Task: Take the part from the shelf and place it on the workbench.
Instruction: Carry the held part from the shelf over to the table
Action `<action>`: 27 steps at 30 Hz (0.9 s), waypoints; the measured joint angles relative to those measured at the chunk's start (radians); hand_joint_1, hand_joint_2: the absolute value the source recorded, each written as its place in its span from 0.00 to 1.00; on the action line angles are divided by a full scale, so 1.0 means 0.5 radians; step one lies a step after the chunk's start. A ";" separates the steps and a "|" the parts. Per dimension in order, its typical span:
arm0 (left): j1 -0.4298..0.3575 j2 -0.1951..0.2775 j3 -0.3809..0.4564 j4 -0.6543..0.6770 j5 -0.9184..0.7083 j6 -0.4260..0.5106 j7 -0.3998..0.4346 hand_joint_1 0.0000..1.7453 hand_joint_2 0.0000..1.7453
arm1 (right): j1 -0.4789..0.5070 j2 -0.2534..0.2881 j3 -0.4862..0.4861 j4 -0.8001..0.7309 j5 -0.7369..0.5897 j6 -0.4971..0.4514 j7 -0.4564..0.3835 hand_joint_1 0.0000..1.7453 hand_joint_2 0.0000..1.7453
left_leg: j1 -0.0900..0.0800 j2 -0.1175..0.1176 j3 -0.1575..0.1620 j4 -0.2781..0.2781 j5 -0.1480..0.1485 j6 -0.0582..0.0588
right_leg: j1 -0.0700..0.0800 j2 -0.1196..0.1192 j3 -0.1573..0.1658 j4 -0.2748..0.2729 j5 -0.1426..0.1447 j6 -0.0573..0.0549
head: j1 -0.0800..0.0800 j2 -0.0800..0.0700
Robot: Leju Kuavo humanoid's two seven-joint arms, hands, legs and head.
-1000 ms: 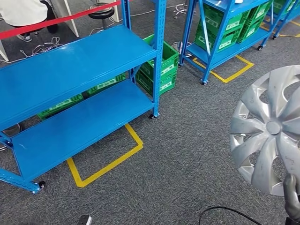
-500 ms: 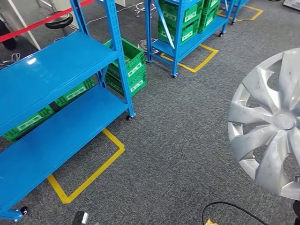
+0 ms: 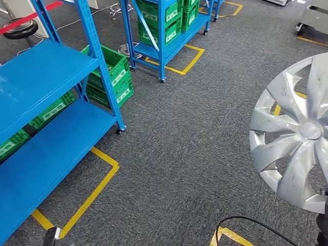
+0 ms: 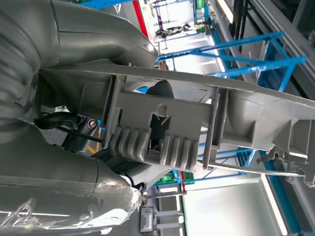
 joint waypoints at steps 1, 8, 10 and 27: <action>-0.003 0.035 0.012 0.001 0.008 -0.001 0.017 0.00 1.00 | -0.015 -0.007 0.011 0.030 -0.002 0.002 -0.006 1.00 1.00 | -0.005 0.017 0.005 0.002 -0.005 -0.009 | 0.006 -0.025 0.053 -0.094 0.025 -0.013 | -0.001 0.000; -0.021 0.144 0.049 0.003 0.041 0.051 0.063 0.00 1.00 | -0.066 -0.028 0.086 0.162 0.006 0.025 -0.048 1.00 1.00 | 0.004 -0.097 -0.091 0.222 -0.156 -0.065 | 0.007 0.089 0.061 -0.160 0.054 -0.102 | -0.011 0.000; -0.014 0.161 0.052 0.003 0.042 0.055 0.067 0.00 1.00 | -0.080 -0.028 0.105 0.185 0.007 0.027 -0.053 1.00 1.00 | 0.005 -0.145 -0.227 0.496 -0.272 -0.066 | 0.006 0.137 0.057 -0.160 0.057 -0.111 | -0.015 0.000; -0.007 0.200 0.062 0.003 0.037 0.065 0.037 0.00 1.00 | -0.080 -0.044 0.144 0.257 0.013 0.043 -0.093 1.00 1.00 | 0.021 -0.098 -0.031 0.020 0.005 0.000 | -0.009 0.089 -0.273 0.431 -0.173 0.002 | 0.007 0.000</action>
